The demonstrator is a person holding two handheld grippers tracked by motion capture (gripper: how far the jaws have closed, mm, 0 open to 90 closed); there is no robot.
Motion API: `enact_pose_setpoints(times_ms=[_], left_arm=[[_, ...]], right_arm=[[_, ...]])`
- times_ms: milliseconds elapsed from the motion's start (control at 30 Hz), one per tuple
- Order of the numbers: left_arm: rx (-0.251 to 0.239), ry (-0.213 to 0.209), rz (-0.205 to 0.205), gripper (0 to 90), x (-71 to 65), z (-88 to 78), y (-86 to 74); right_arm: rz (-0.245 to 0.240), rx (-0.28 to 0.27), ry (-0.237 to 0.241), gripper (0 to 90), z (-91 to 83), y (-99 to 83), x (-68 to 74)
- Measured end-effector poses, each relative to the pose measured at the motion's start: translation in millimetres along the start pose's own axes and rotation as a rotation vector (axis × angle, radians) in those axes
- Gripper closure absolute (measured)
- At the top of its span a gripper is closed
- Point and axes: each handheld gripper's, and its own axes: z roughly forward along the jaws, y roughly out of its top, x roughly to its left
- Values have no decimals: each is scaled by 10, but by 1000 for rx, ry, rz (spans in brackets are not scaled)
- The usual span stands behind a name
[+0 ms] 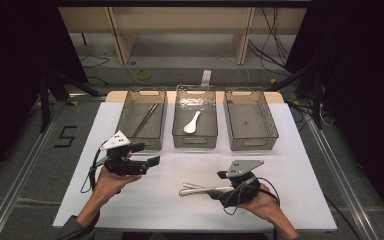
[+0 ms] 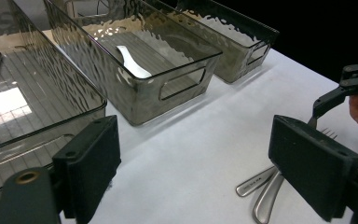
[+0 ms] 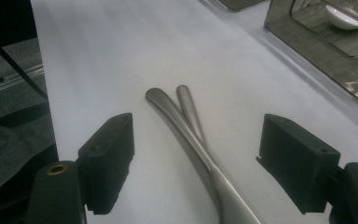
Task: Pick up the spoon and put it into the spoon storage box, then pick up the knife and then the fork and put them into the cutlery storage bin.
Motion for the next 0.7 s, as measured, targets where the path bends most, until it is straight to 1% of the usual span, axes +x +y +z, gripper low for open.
enact_pose_setpoints(times_ms=[133,167,333,433,567,700], left_arm=[[-10,3,2,157,-18,-28,-13],[-12,3,4,157,-20,-34,-15],[-17,19,11,157,-22,-71,-25],[-21,20,-1,157,-9,-94,-36],[-23,25,1,157,-27,-113,-44],[-22,29,7,158,-42,-127,-56]], right_arm=[[-13,23,8,272,46,34,3],[-22,29,7,272,55,43,3],[-31,47,13,271,96,80,2],[-37,64,11,270,127,104,-2],[-38,79,10,269,152,119,-4],[-54,113,3,268,183,133,2]])
